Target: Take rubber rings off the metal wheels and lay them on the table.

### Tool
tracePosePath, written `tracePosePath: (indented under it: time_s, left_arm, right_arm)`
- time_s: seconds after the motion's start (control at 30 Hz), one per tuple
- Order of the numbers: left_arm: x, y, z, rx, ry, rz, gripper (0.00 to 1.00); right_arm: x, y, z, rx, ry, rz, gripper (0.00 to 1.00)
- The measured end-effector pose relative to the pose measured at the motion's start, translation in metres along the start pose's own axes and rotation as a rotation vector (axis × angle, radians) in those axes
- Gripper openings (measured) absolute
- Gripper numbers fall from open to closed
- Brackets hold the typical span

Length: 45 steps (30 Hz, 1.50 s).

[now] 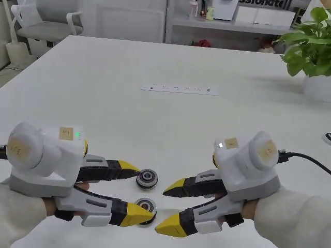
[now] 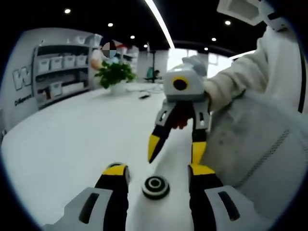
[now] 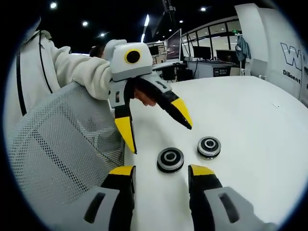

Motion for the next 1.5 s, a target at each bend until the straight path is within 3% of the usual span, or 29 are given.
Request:
tracePosePath:
  time_s: [0.2,0.43,0.6,0.73,0.9,1.07,1.2,1.5]
  left_arm:
    - [-0.005,-0.006,0.004,0.005,-0.002,-0.035,0.42]
    - [-0.013,-0.008,0.011,-0.004,-0.035,-0.009,0.35]
    - [-0.013,-0.010,0.014,-0.006,-0.033,-0.004,0.27]
    - [-0.018,-0.006,0.020,-0.023,-0.055,0.007,0.26]
    - [-0.022,-0.008,0.022,-0.018,-0.061,0.002,0.24]
    - [-0.023,-0.004,0.024,-0.029,-0.062,0.032,0.19]
    - [-0.022,-0.006,0.025,-0.009,-0.059,0.073,0.15]
    - [-0.022,-0.006,0.029,-0.003,-0.067,0.097,0.14]
  right_arm:
    - [-0.003,0.001,0.009,-0.009,-0.025,-0.007,0.36]
    - [-0.003,0.014,0.009,-0.036,0.002,0.056,0.30]
    - [-0.005,0.015,0.012,-0.040,-0.004,0.057,0.27]
    - [-0.008,0.014,0.016,-0.031,-0.015,0.057,0.24]
    - [-0.007,0.015,0.017,-0.033,-0.010,0.057,0.22]
    - [-0.008,0.014,0.019,-0.029,-0.020,0.039,0.22]
    - [-0.007,0.015,0.018,-0.035,-0.012,0.037,0.21]
    - [-0.009,0.015,0.019,-0.040,-0.025,0.030,0.20]
Point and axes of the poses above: the centre of the closed fingertips' face, and the gripper's own axes: z roughly forward along the fingers, y roughly to its right, x roughly out of its top, the point moved 2 cm from there along -z, roughly backward along the fingers, and after that the axes turned 14 degrees about -y, right-handed, at the moved point
